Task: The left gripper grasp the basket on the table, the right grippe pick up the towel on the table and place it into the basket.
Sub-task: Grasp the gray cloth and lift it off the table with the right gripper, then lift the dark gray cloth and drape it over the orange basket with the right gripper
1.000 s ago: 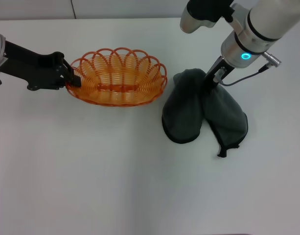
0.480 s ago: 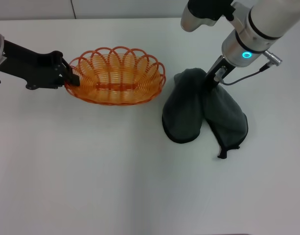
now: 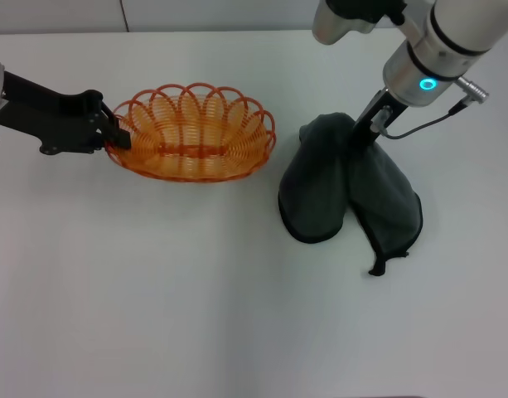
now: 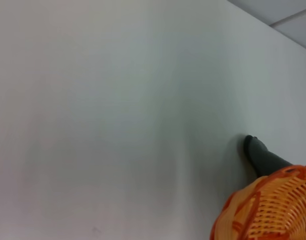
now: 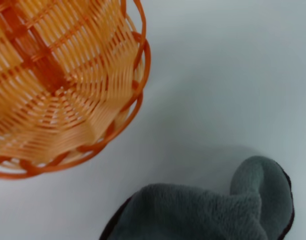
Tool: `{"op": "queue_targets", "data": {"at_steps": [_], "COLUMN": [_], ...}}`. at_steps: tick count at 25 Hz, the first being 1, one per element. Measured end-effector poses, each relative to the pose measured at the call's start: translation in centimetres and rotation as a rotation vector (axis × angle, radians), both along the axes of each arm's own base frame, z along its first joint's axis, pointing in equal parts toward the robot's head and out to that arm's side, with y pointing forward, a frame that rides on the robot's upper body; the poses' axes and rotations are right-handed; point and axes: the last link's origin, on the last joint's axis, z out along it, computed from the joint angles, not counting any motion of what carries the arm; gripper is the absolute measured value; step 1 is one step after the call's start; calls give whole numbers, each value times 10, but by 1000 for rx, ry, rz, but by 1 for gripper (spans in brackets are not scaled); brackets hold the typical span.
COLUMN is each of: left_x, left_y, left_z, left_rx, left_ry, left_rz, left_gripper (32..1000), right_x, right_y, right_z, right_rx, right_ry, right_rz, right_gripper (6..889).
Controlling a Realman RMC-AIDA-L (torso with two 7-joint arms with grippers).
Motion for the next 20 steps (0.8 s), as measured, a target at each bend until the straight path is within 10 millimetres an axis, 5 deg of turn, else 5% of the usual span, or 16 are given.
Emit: {"op": "queue_targets", "data": {"at_steps": [8,20], "left_x": [-6,-9], "left_y": [-3,-4], "left_z": [1,2], "left_rx": [2,0], "left_ry": [3,16], "left_rz": [15,18], "left_gripper": [110,110], "right_x": [-6,-45], "right_y": [-5,-9], "right_z": [14,54], "right_rx": [-45,-110], "right_ry": [0,48], "right_rz": [-16,1], "right_gripper": [51,55]}}
